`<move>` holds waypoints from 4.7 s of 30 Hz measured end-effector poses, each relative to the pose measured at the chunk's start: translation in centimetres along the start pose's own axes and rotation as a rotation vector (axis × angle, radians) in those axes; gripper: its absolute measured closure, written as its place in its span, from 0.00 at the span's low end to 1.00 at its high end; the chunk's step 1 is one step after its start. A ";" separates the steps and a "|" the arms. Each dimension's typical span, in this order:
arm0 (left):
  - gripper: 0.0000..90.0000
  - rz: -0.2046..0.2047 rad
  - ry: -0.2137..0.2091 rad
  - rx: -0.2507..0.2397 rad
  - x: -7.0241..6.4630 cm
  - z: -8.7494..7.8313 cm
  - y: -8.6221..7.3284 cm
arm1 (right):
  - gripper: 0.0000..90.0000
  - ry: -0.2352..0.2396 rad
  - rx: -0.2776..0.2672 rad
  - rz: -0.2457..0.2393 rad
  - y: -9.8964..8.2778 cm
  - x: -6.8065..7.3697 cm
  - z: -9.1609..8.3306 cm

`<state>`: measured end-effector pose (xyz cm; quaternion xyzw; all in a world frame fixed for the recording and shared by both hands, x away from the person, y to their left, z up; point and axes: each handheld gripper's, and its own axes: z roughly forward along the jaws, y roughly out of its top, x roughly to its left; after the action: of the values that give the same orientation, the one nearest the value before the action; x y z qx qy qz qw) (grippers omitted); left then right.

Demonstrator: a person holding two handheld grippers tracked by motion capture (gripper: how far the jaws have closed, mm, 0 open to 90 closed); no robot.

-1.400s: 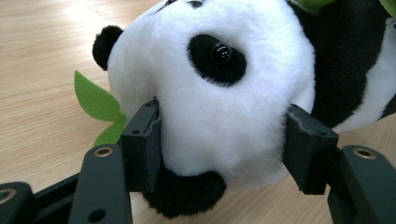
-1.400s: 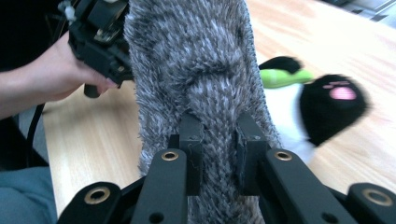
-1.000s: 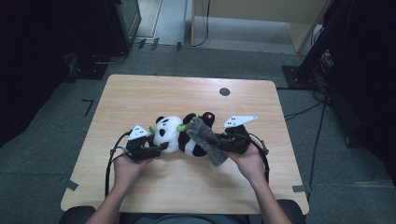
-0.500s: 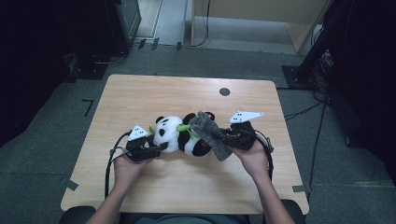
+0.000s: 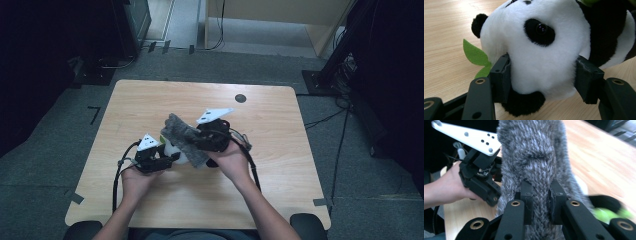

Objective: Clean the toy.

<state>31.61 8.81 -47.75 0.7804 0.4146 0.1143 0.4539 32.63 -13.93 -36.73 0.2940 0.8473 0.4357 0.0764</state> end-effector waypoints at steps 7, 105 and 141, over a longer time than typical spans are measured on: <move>0.43 -0.005 -0.004 -0.001 0.0 0.0 0.0 | 0.87 -0.059 0.099 -0.025 -1.1 0.3 5.1; 0.50 -0.009 -0.003 0.031 -0.2 0.2 0.3 | 0.88 -0.087 0.096 -0.067 -2.8 -0.1 4.6; 0.51 -0.006 -0.011 0.039 -0.2 0.3 0.4 | 0.88 -0.163 0.207 -0.043 -12.1 -1.4 -3.3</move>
<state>31.88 8.38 -47.51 0.7885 0.4164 0.1005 0.4414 27.31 -22.45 -44.36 0.3165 0.8848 0.3191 0.1234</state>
